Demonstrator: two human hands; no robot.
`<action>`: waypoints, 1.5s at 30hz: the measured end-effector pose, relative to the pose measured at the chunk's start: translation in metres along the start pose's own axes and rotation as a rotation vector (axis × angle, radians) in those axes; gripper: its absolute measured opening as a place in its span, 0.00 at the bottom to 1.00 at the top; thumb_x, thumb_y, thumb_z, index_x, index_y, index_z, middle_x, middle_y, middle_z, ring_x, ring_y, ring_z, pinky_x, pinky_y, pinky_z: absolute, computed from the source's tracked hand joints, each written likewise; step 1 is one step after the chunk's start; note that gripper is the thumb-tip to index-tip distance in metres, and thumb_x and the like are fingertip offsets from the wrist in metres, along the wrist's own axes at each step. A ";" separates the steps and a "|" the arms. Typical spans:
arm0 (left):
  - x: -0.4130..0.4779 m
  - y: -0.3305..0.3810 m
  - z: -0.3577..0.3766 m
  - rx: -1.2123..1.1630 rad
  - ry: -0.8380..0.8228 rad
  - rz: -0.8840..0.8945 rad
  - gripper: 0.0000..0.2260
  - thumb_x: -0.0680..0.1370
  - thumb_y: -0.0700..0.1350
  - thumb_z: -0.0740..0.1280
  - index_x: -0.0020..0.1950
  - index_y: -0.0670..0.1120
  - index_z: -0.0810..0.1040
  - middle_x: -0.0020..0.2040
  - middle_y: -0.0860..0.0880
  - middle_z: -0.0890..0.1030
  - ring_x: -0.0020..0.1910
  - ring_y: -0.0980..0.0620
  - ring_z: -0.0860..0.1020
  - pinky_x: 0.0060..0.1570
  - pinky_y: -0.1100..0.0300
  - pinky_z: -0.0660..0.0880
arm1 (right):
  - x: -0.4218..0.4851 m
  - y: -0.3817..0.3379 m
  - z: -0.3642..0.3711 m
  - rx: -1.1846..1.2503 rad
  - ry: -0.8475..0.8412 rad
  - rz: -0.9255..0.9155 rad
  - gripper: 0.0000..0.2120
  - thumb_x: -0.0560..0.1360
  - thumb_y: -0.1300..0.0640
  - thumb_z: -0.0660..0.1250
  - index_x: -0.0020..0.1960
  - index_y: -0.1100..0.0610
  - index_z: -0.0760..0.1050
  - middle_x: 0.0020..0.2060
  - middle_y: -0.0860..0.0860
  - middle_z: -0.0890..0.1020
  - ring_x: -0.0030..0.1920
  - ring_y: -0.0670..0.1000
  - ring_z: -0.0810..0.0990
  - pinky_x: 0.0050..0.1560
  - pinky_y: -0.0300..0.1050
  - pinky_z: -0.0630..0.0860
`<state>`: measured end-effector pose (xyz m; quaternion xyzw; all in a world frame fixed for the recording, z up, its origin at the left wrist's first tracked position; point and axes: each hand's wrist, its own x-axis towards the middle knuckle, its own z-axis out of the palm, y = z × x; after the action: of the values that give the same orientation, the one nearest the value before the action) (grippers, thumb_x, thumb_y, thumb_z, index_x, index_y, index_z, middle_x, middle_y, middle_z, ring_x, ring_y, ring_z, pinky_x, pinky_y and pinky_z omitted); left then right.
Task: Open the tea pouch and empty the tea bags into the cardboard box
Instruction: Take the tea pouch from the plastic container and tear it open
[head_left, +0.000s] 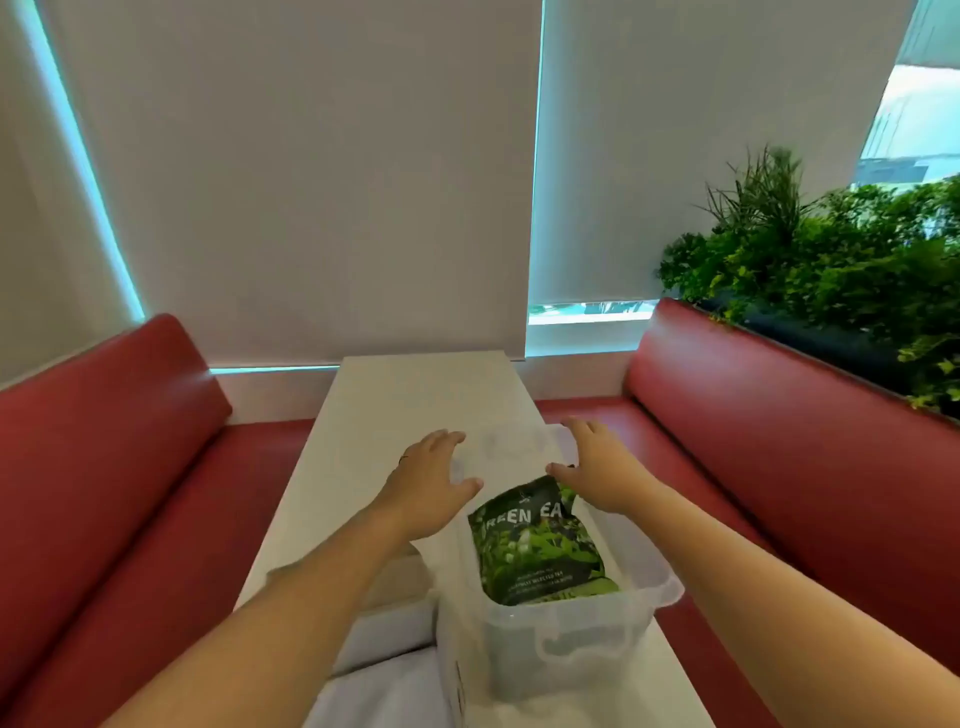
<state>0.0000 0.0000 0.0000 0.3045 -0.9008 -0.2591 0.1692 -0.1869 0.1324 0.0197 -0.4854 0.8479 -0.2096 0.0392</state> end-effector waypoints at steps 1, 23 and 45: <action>0.004 -0.003 0.010 -0.026 -0.016 -0.024 0.32 0.76 0.56 0.64 0.76 0.50 0.57 0.77 0.49 0.57 0.76 0.48 0.56 0.74 0.49 0.56 | 0.003 0.006 0.008 0.027 -0.024 0.030 0.34 0.74 0.48 0.67 0.75 0.55 0.56 0.72 0.57 0.63 0.69 0.59 0.66 0.68 0.52 0.66; 0.032 -0.017 0.087 -0.017 -0.012 -0.200 0.32 0.78 0.48 0.64 0.77 0.52 0.52 0.79 0.49 0.39 0.77 0.45 0.46 0.73 0.53 0.49 | 0.081 0.074 0.126 0.321 -0.538 0.399 0.41 0.72 0.46 0.69 0.76 0.51 0.50 0.70 0.60 0.67 0.67 0.62 0.69 0.69 0.58 0.66; 0.029 -0.011 0.085 -0.011 0.057 -0.226 0.29 0.79 0.40 0.57 0.78 0.50 0.50 0.79 0.49 0.44 0.77 0.46 0.49 0.74 0.50 0.53 | 0.075 0.035 0.100 0.175 -0.125 -0.029 0.33 0.60 0.50 0.80 0.58 0.52 0.65 0.51 0.52 0.79 0.46 0.53 0.77 0.44 0.46 0.73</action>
<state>-0.0561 0.0050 -0.0714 0.4103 -0.8541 -0.2727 0.1664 -0.2274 0.0530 -0.0744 -0.5046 0.8151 -0.2528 0.1310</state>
